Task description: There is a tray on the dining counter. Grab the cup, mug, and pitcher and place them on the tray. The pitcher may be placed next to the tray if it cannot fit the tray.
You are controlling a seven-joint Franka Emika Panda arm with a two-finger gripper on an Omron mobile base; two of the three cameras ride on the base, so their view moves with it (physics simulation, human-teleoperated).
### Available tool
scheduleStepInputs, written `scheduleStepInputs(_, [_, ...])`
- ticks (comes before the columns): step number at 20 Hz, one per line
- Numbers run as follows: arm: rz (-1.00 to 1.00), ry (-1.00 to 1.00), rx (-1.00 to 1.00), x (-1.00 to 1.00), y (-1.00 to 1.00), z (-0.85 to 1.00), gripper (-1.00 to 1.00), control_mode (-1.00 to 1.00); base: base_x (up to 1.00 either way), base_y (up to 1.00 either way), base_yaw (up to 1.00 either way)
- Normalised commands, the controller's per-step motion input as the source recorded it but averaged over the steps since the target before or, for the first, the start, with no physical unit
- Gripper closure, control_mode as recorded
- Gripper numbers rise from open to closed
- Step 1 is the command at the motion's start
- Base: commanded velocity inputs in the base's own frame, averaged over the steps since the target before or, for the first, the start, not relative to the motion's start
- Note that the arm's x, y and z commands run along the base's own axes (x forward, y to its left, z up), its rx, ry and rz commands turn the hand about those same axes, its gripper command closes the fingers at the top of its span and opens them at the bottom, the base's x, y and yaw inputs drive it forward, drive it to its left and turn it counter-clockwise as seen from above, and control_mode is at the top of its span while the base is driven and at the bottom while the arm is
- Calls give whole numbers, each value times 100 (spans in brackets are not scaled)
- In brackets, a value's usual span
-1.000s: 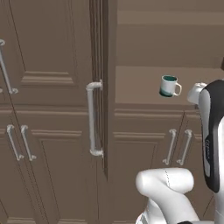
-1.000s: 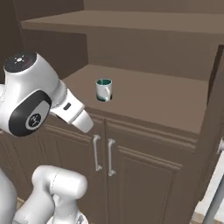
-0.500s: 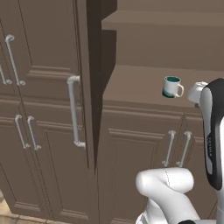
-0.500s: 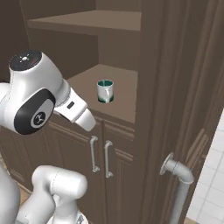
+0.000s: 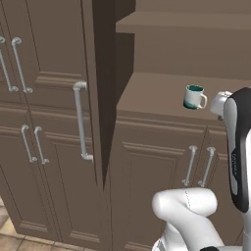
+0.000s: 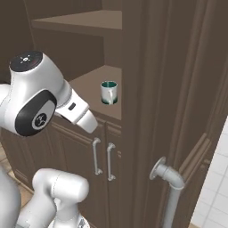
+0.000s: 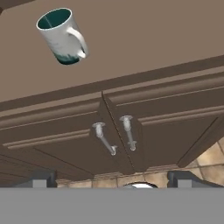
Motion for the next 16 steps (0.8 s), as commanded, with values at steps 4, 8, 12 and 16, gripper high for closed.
scheduleStepInputs(4, [1, 0, 0, 6, 0, 0, -100, -100, 29, 0, 1])
scheduleStepInputs(8, [14, -19, -8, 0, -1, 10, -100, -100, 0, 0, 0])
scheduleStepInputs(12, [20, -32, -20, 0, 0, 18, -100, -100, 0, 0, 0])
scheduleStepInputs(16, [22, -25, -13, 0, 0, 8, -100, -100, 0, 0, 0])
